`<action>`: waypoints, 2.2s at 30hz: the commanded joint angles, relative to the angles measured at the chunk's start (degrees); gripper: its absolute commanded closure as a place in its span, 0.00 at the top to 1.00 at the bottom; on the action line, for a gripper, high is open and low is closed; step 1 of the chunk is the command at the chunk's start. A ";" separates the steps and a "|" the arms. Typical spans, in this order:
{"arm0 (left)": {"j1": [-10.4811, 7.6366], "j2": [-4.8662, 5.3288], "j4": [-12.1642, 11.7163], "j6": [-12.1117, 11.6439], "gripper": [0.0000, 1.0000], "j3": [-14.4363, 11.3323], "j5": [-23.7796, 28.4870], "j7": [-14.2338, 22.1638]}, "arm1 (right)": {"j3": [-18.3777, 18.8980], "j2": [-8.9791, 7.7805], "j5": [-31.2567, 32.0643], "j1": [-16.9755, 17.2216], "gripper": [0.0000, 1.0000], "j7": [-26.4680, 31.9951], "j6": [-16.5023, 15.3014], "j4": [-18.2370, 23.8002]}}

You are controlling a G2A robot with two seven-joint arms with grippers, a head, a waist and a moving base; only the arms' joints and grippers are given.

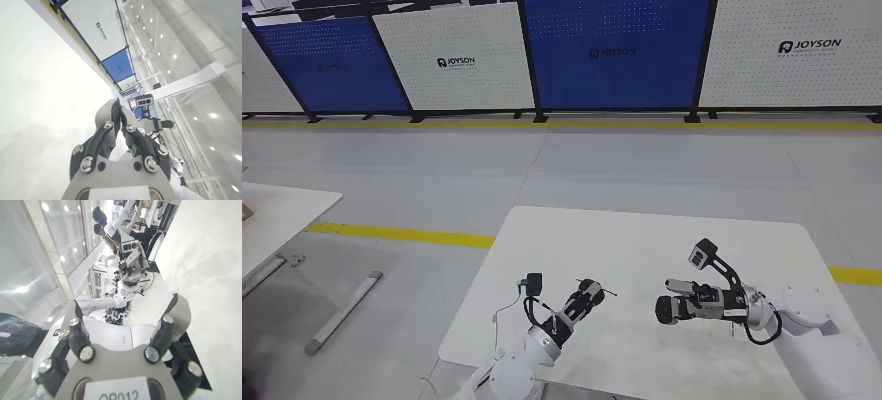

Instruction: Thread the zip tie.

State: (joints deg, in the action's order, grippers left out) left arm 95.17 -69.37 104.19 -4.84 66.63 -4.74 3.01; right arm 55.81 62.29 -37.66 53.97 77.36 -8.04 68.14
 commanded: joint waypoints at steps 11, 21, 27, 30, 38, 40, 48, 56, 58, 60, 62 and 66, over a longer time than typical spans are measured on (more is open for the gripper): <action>-0.07 -0.01 -0.11 0.03 0.00 -0.15 -0.19 0.03 | 0.00 0.00 0.00 0.00 1.00 0.00 0.00 0.00; 0.29 1.00 -3.69 -3.13 0.00 3.07 7.49 13.37 | 0.00 0.00 0.00 0.00 1.00 0.00 0.00 0.00; 2.23 1.85 -2.07 -5.98 0.00 7.54 14.65 19.10 | 0.00 0.00 0.00 0.00 1.00 0.00 0.00 0.00; 2.62 1.93 -1.67 -6.45 0.00 7.93 14.96 18.98 | 0.00 0.00 0.00 0.00 1.00 0.00 0.00 0.00; 2.34 1.81 -1.60 -6.14 0.00 7.66 15.13 17.24 | 0.00 0.00 0.00 0.00 1.00 0.00 0.00 0.00; 2.10 1.46 -1.56 -6.48 0.00 7.04 15.59 12.64 | 0.00 0.00 0.00 0.00 1.00 0.00 0.00 0.00; 1.18 1.37 -2.41 -4.26 0.00 5.71 18.20 14.85 | 0.00 0.00 0.00 0.00 1.00 0.00 0.00 0.00; 1.18 1.37 -2.41 -4.26 0.00 5.71 18.20 14.85 | 0.00 0.00 0.00 0.00 1.00 0.00 0.00 0.00; 1.18 1.37 -2.41 -4.26 0.00 5.71 18.20 14.85 | 0.00 0.00 0.00 0.00 1.00 0.00 0.00 0.00; 1.18 1.37 -2.41 -4.26 0.00 5.71 18.20 14.85 | -0.04 -0.06 1.38 0.09 1.00 -0.70 -0.24 0.73; 1.18 1.37 -2.41 -4.26 0.00 5.71 18.20 14.85 | 0.48 -0.54 5.10 -0.05 1.00 -0.31 -0.26 2.34; 1.18 1.37 -2.41 -4.26 0.00 5.71 18.20 14.85 | 4.08 -2.60 16.22 0.58 1.00 -0.77 2.64 7.16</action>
State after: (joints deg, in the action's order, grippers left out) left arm 96.36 -68.00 101.78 -9.11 72.34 13.47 17.85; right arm 58.98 60.12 -24.00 54.22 76.67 -6.20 74.07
